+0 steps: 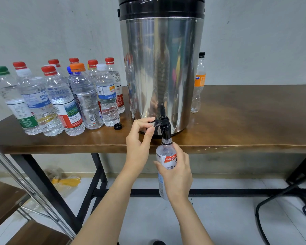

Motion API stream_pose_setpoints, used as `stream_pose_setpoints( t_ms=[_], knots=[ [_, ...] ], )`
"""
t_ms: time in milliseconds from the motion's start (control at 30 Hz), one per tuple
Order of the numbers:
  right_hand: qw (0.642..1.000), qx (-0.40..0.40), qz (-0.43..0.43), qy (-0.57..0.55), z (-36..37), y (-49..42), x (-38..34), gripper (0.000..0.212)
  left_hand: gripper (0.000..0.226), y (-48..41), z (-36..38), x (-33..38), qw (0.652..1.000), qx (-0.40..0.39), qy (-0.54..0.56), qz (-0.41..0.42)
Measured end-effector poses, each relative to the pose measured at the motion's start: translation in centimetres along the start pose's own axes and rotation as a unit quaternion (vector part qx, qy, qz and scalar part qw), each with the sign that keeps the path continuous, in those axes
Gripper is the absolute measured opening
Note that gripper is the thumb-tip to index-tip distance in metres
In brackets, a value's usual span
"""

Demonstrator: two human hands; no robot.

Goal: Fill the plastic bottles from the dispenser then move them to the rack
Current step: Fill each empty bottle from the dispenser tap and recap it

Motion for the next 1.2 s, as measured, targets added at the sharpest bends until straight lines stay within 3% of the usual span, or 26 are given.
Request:
stream_pose_setpoints(
  t_ms=[1200],
  knots=[
    [1.000, 0.000, -0.002, -0.004, -0.15, -0.01, 0.01, 0.080, 0.012, -0.03, 0.02, -0.29, 1.000, -0.001, 0.018, 0.011]
  ],
)
Point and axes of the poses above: each hand's wrist, its own y-axis away from the middle knuckle, its own z-axis out of the palm, x = y × z, the point moved 4 cm from there along -y, towards the middle knuckle, and after that the axes turned 3 degrees about -x, right-handed, at the moved point
